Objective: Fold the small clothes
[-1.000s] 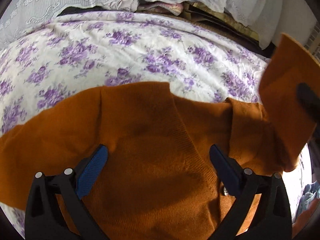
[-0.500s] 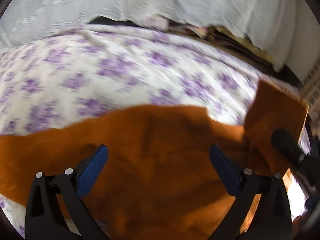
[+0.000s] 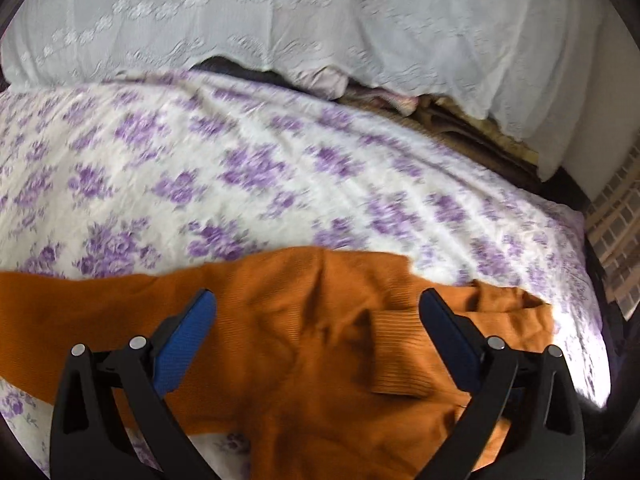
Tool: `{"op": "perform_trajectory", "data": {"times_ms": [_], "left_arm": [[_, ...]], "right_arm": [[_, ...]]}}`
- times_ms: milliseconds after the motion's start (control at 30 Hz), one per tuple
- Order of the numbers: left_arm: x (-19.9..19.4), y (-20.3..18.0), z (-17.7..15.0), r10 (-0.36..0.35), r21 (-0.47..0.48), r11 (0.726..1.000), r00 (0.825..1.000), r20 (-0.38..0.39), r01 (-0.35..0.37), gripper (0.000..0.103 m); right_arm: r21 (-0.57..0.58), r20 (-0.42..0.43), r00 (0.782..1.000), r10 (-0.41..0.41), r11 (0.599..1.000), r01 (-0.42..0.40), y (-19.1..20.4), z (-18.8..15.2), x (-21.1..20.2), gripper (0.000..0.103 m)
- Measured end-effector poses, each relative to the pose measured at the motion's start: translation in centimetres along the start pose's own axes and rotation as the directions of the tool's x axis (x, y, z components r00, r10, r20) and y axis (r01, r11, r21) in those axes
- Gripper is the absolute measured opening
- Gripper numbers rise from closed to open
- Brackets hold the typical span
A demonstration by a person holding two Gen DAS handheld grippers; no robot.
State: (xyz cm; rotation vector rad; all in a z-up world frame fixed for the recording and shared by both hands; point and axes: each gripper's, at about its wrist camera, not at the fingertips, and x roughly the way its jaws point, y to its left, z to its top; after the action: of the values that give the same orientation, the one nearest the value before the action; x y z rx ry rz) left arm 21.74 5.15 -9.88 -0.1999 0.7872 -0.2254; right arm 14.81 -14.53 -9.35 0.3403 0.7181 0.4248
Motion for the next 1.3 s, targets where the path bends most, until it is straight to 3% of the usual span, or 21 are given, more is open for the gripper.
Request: {"op": "perform_trajectory", "data": {"times_ms": [100,133,167,233,333,400,467,500,533,567,633,700,733,833,933,1000,1067,1133,1167,1233,1300], "left_arm": [[-0.4,-2.0,-0.4,-0.045,0.059,0.997,0.999,0.004,0.045,0.099],[-0.2,-2.6,-0.7,-0.04,0.082,0.996,0.999,0.003,0.039,0.099],[0.0,-3.1,-0.9,-0.031,0.101,0.994,1.0,-0.001,0.031,0.099],[1.1,-4.0,-1.7,-0.017,0.139,0.99,1.0,-0.027,0.02,0.099],[4.0,-4.8,-2.9,0.016,0.191,0.981,0.992,-0.127,0.009,0.099],[6.5,-4.8,-3.8,0.105,0.23,0.972,0.974,-0.202,-0.057,0.099],[6.7,-4.8,-4.0,0.114,0.24,0.969,0.974,-0.197,-0.065,0.099],[6.5,-4.9,-4.0,0.119,0.249,0.966,0.974,-0.193,-0.069,0.099],[6.6,-4.9,-4.1,0.122,0.254,0.965,0.974,-0.193,-0.071,0.099],[6.7,-4.8,-4.2,0.124,0.256,0.964,0.973,-0.193,-0.072,0.099],[6.6,-4.7,-4.3,0.124,0.258,0.963,0.974,-0.191,-0.072,0.099],[6.4,-4.7,-4.3,0.12,0.254,0.965,0.974,-0.192,-0.069,0.099],[6.2,-4.6,-4.2,0.115,0.247,0.967,0.975,-0.19,-0.066,0.099],[5.1,-4.0,-3.5,0.066,0.195,0.98,0.984,-0.166,-0.032,0.099],[4.6,-3.6,-3.2,0.022,0.16,0.987,0.986,-0.162,0.005,0.099],[6.1,-3.7,-3.6,0.071,0.177,0.984,0.975,-0.211,-0.033,0.099],[6.5,-4.4,-3.9,0.113,0.229,0.971,0.972,-0.206,-0.064,0.099],[6.2,-4.9,-4.1,0.135,0.256,0.963,0.972,-0.19,-0.084,0.099],[6.1,-4.7,-4.1,0.131,0.248,0.965,0.973,-0.191,-0.081,0.099],[4.9,-4.0,-3.5,0.086,0.186,0.981,0.98,-0.181,-0.052,0.099],[3.8,-3.4,-2.8,0.014,0.126,0.992,0.988,-0.155,0.006,0.099]], "right_arm": [[0.047,0.162,0.981,-0.105,0.994,0.098,-2.4,1.0,-5.1,0.039],[0.097,0.197,0.97,-0.143,0.987,0.126,-4.1,1.3,-6.6,0.028],[0.151,0.213,0.963,-0.163,0.98,0.132,-6.0,1.5,-7.7,0.019],[0.283,0.224,0.956,-0.191,0.951,0.123,-10.2,1.4,-9.1,0.017],[0.419,0.2,0.961,-0.189,0.904,0.091,-15.5,0.6,-9.2,0.014],[0.452,0.164,0.971,-0.172,0.889,0.081,-17.1,0.2,-7.9,0.014],[0.462,0.106,0.981,-0.165,0.881,0.099,-18.2,0.2,-5.9,0.014],[0.474,0.066,0.979,-0.192,0.87,0.138,-18.9,0.2,-4.7,0.01],[0.487,0.034,0.974,-0.224,0.855,0.179,-20.0,0.0,-3.9,0.0],[0.499,0.021,0.97,-0.243,0.843,0.201,-21.1,-0.2,-3.4,0.0],[0.557,0.051,0.981,-0.186,0.821,0.126,-22.5,-0.6,-3.6,0.0],[0.534,0.064,0.968,-0.241,0.828,0.171,-21.6,-0.5,-4.8,0.0],[0.512,0.077,0.959,-0.272,0.836,0.196,-20.8,-0.5,-5.4,0.006],[0.419,0.127,0.971,-0.202,0.898,0.132,-16.9,-0.2,-7.3,0.006],[0.323,0.106,0.978,-0.179,0.937,0.136,-13.7,-1.0,-7.5,0.006],[0.334,0.053,0.983,-0.174,0.931,0.147,-13.6,-2.6,-6.8,0.006],[0.392,-0.023,0.976,-0.217,0.896,0.208,-15.4,-4.8,-5.7,0.0],[0.486,0.006,0.994,-0.11,0.869,0.094,-17.3,-5.8,-5.5,0.0],[0.522,0.015,0.996,-0.093,0.85,0.071,-17.7,-5.8,-6.0,0.0],[0.49,0.045,0.984,-0.17,0.863,0.126,-16.5,-5.0,-7.2,0.006],[0.47,0.064,0.991,-0.12,0.879,0.076,-15.6,-3.7,-7.3,0.006]]}}
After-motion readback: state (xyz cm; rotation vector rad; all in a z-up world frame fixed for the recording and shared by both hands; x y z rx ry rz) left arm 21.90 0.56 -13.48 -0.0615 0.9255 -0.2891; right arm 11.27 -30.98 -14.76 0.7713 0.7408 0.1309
